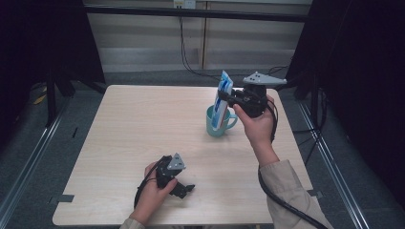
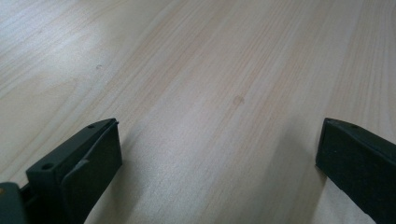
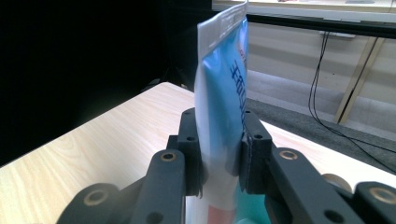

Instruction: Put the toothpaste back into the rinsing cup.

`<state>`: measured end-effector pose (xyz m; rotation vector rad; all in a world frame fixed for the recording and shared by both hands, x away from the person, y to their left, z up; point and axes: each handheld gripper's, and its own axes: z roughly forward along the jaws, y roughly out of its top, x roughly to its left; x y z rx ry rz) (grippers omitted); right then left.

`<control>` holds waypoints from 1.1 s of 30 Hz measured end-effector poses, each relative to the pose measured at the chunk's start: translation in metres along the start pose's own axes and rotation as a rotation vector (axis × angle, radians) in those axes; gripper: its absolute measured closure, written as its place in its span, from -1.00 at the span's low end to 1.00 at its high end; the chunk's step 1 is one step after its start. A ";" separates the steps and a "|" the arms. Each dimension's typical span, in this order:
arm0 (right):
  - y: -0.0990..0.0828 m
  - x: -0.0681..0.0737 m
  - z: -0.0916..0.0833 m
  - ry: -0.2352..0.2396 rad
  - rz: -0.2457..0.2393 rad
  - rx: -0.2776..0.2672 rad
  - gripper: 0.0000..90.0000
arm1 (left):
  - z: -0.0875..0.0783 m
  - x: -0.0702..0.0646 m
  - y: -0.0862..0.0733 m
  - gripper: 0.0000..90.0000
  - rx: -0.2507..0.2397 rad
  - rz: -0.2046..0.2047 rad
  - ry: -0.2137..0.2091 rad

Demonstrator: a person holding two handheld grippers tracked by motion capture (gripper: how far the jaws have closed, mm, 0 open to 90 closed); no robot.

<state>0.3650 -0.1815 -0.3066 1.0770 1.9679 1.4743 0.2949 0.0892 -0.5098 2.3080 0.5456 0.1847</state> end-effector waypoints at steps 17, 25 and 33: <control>0.006 -0.010 0.017 -0.054 0.013 -0.006 0.64 | 0.000 0.000 0.000 -1.00 -0.003 -0.002 0.003; 0.007 -0.016 0.024 -0.072 0.013 -0.004 0.64 | 0.000 0.000 0.000 -1.00 0.001 0.001 0.004; 0.008 -0.025 0.028 -0.106 0.028 -0.018 0.64 | 0.000 0.000 0.000 -1.00 0.003 0.003 0.004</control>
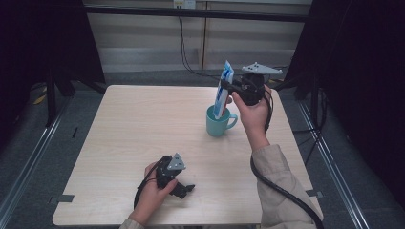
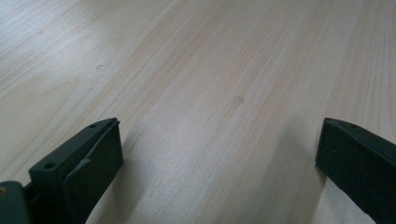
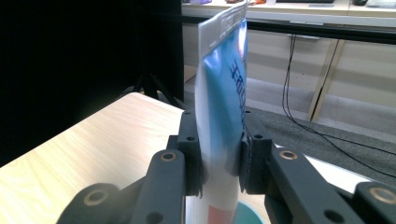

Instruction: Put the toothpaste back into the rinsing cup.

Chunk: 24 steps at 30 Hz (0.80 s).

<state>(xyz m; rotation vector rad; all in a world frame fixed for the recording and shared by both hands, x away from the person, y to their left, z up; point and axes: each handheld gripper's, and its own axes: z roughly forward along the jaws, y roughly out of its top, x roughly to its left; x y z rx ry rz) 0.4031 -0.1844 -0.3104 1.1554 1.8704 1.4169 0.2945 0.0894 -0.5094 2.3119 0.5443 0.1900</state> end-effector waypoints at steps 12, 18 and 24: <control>-0.004 -0.009 0.008 -0.037 0.004 -0.007 0.64 | 0.000 0.000 0.000 -1.00 -0.003 -0.003 -0.001; -0.010 -0.010 0.012 -0.044 0.009 0.005 0.64 | 0.000 0.000 0.000 -1.00 -0.004 -0.003 0.000; -0.020 -0.009 0.019 -0.044 0.000 0.018 0.64 | 0.000 -0.001 0.000 -1.00 -0.008 -0.005 -0.001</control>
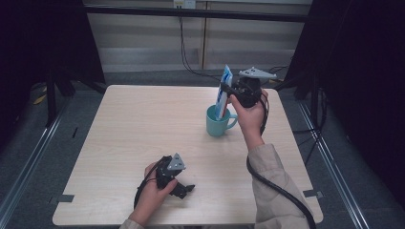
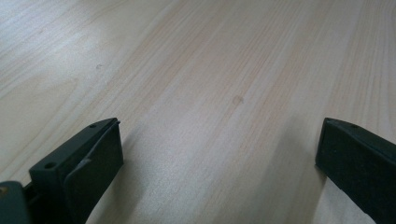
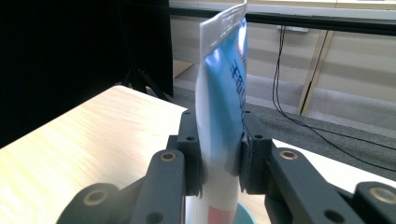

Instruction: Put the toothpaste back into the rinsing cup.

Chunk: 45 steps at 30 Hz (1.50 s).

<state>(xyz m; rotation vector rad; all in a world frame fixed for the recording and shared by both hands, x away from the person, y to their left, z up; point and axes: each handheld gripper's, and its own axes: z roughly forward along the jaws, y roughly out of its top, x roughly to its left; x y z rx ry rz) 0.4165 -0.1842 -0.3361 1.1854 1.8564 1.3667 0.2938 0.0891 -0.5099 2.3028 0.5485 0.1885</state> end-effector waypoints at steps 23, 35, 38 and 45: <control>-0.033 0.002 0.019 -0.019 0.004 0.034 0.64 | 0.000 0.000 0.000 -1.00 0.001 0.000 0.000; -0.048 0.004 0.027 -0.014 0.011 0.054 0.63 | 0.000 -0.001 0.000 -1.00 -0.004 -0.002 0.003; -0.051 0.004 0.029 -0.013 0.012 0.059 0.63 | 0.000 -0.001 0.000 -1.00 -0.003 -0.002 0.004; -0.058 0.006 0.031 -0.015 0.010 0.056 0.63 | 0.000 -0.001 0.000 -1.00 -0.004 -0.002 0.003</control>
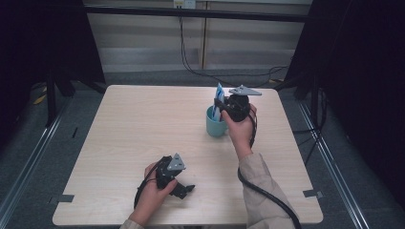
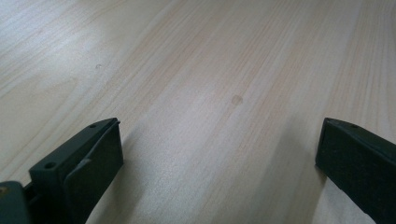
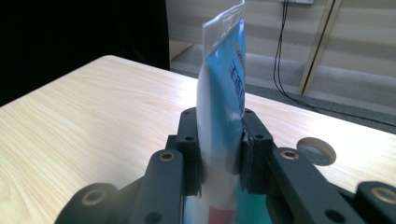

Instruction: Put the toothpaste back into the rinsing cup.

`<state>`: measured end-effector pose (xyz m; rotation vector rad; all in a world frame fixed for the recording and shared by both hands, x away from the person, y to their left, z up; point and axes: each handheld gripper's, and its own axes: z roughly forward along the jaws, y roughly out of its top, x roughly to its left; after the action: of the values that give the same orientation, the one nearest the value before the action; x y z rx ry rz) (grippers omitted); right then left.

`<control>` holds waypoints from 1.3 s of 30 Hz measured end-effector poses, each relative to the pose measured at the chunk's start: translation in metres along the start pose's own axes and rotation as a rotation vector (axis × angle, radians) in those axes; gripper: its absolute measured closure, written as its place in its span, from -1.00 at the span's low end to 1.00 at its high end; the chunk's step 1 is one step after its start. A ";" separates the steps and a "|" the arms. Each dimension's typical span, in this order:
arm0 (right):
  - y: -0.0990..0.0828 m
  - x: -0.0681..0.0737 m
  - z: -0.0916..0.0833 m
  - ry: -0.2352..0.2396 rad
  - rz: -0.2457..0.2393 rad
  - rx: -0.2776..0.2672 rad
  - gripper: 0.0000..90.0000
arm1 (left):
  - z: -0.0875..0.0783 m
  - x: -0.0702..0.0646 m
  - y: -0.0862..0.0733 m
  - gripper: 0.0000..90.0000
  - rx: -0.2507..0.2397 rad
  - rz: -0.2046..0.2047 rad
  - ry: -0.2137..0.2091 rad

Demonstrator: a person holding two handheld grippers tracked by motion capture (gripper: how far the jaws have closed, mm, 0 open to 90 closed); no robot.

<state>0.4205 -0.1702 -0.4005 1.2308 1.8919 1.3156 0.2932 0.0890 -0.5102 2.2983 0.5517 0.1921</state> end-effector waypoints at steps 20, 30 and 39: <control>-0.004 -0.015 -0.009 -0.019 0.034 -0.008 0.58 | 0.000 0.000 0.000 -1.00 0.001 0.000 0.002; -0.007 -0.024 -0.013 -0.046 0.068 -0.007 0.53 | 0.000 0.000 0.000 -1.00 0.000 -0.001 0.002; -0.011 -0.030 -0.016 -0.063 0.078 -0.010 0.50 | 0.000 0.000 0.000 -1.00 0.001 0.001 0.002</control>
<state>0.4172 -0.2054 -0.4062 1.3380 1.8084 1.3088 0.2929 0.0889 -0.5102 2.2991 0.5522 0.1951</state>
